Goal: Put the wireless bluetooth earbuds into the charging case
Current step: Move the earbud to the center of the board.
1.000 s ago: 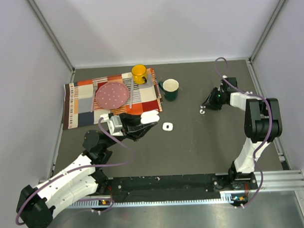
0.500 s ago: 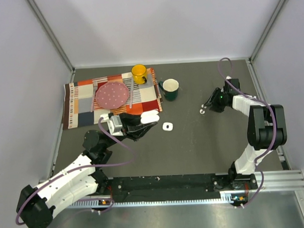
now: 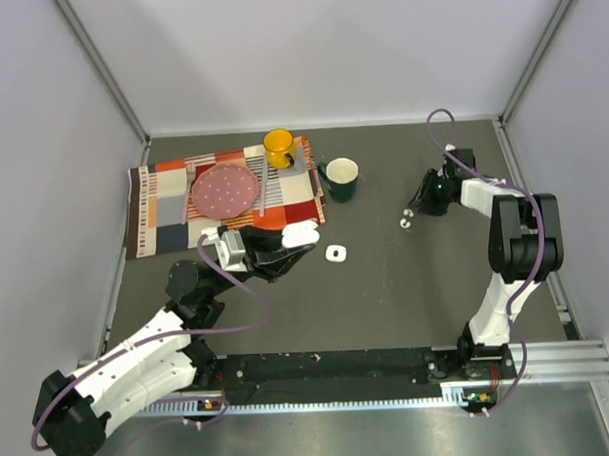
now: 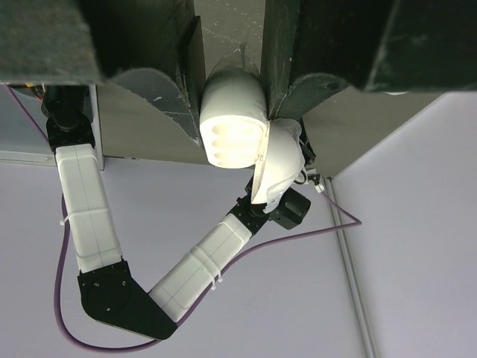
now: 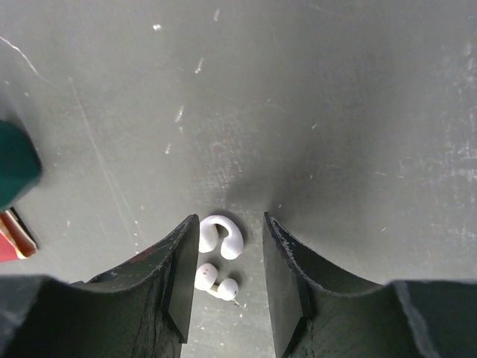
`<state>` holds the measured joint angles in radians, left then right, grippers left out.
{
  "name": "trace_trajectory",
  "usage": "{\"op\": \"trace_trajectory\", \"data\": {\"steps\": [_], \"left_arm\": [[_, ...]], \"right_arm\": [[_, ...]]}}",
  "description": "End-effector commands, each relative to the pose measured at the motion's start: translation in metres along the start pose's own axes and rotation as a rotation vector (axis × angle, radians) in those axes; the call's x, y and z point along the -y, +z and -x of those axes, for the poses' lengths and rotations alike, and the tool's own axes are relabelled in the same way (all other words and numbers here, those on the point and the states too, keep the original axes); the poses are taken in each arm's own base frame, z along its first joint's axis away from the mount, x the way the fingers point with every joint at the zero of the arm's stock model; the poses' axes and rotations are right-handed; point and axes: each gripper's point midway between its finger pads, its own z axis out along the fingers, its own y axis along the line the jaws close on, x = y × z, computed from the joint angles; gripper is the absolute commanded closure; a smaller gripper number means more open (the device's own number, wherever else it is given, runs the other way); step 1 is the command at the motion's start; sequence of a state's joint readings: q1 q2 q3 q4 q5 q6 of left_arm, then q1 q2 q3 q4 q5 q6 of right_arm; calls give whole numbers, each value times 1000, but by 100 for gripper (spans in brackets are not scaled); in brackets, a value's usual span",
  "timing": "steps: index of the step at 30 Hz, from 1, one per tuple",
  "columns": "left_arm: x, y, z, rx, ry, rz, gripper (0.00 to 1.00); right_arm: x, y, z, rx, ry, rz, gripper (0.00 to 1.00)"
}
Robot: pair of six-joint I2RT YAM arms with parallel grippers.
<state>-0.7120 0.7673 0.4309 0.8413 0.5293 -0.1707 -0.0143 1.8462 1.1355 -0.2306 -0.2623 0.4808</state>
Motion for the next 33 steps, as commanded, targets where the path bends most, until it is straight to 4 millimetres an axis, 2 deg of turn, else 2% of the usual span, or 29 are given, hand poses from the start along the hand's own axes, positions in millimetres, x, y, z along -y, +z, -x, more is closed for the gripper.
{"op": "trace_trajectory", "data": {"steps": [1, 18, 25, 33], "left_arm": [[-2, 0, 13, 37, 17, 14, 100], [0, 3, 12, 33, -10, 2, 100], [-1, 2, 13, 35, -11, 7, 100], [-1, 2, 10, 29, -17, 10, 100]], "right_arm": [[-4, 1, 11, 9, -56, 27, 61], [3, 8, -19, -59, -64, 62, 67], [2, 10, -19, -54, -57, 67, 70], [7, 10, -22, -43, -5, 38, 85]]}}
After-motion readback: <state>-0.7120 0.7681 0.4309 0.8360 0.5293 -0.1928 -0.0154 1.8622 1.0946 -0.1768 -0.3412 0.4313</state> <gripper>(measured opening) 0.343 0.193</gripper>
